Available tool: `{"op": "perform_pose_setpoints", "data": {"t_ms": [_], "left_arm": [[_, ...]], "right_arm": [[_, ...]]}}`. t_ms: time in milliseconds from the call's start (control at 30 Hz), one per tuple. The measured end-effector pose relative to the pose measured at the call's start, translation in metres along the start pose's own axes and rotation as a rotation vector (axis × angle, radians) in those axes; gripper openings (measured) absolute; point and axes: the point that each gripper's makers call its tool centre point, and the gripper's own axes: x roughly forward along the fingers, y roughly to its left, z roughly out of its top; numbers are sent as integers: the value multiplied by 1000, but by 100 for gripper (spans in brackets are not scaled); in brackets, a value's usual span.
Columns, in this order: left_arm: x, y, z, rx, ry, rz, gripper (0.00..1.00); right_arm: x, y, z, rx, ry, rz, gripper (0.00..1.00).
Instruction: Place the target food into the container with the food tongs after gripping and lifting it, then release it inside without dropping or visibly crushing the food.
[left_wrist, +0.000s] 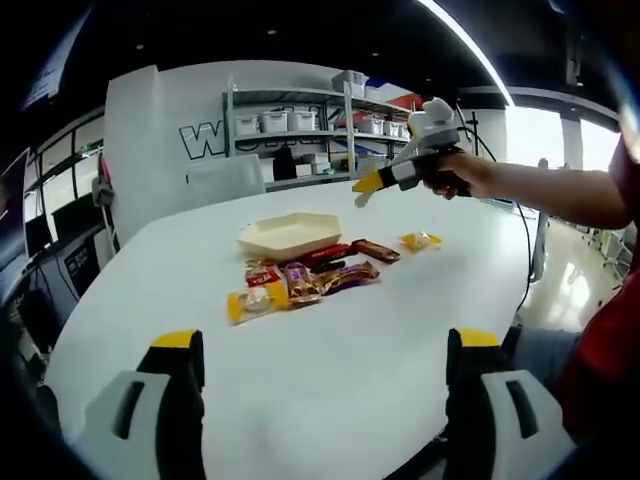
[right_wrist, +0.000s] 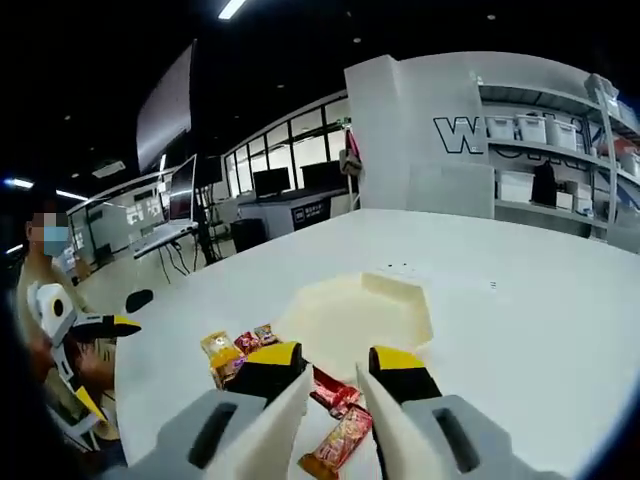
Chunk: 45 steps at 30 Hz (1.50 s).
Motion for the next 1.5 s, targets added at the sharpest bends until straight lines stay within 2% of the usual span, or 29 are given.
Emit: {"op": "perform_pose_setpoints", "data": {"t_ms": [433,667,800,933,1200,1500], "left_arm": [[-2,-2,2,12,-2,0,98],[-3,-1,1,14,1,2,98],[-3,-1,-1,10,3,3,98],[-3,-2,-2,9,4,2,98],[-3,-3,-2,9,4,-4,97],[-3,-2,-5,12,11,-4,97]], "right_arm": [[2,-3,-37,21,73,-26,22],[4,-8,-44,36,82,-39,22],[5,-12,-50,16,110,-72,22],[7,-11,-55,31,127,-74,22],[10,-12,-67,-17,175,-108,22],[14,-13,-66,23,175,-110,23]]}}
